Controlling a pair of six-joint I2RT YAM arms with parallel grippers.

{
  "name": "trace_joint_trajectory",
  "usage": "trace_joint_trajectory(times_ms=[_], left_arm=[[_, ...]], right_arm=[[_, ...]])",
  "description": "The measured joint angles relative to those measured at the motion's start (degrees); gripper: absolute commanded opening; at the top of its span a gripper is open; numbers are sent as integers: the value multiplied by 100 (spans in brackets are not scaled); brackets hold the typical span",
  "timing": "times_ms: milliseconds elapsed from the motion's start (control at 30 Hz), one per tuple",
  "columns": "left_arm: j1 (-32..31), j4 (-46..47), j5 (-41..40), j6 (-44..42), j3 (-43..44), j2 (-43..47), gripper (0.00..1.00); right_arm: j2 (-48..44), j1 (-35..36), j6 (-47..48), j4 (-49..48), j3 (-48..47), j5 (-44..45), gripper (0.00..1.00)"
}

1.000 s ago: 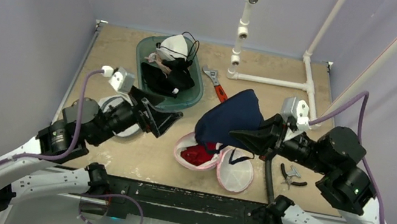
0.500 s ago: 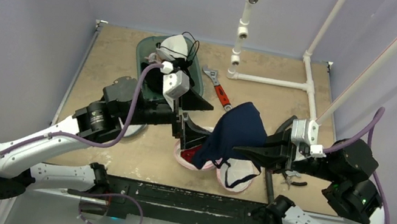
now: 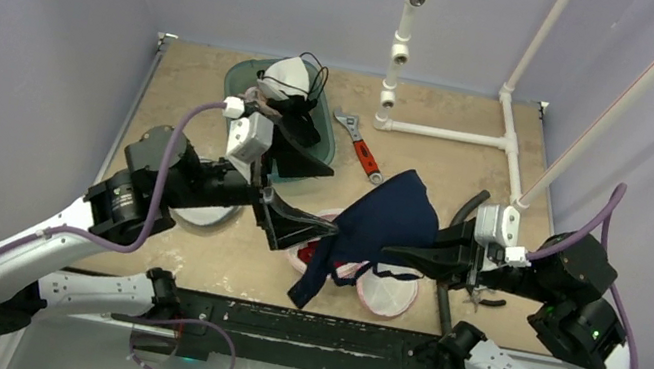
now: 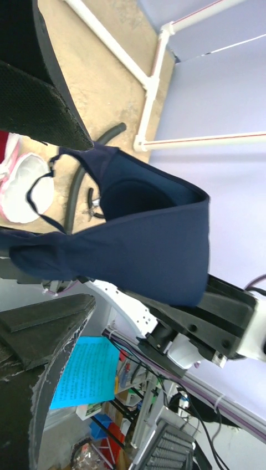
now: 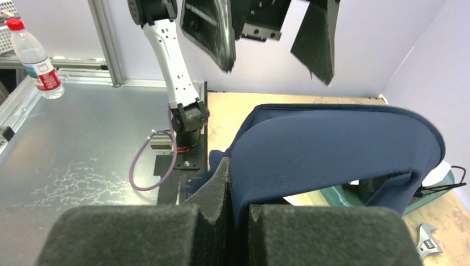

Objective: Unzip the laundry bag and remove the bra
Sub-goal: Pick up the bra from the laundry bag.

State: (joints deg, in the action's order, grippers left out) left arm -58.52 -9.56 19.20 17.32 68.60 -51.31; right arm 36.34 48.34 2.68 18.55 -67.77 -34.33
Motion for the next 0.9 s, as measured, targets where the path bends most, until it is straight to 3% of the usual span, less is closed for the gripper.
trace_joint_trajectory(times_ms=[233,433,900], left_arm=[[0,295,345,170,267,-374,99],[0,378,619,468,275,-1034,89],[59,789,1152,813,269,-1176,0]], right_arm=[[2,0,46,4,63,-127,0],[28,0,111,2,63,-142,0],[11,-2,144,-52,208,-140,0]])
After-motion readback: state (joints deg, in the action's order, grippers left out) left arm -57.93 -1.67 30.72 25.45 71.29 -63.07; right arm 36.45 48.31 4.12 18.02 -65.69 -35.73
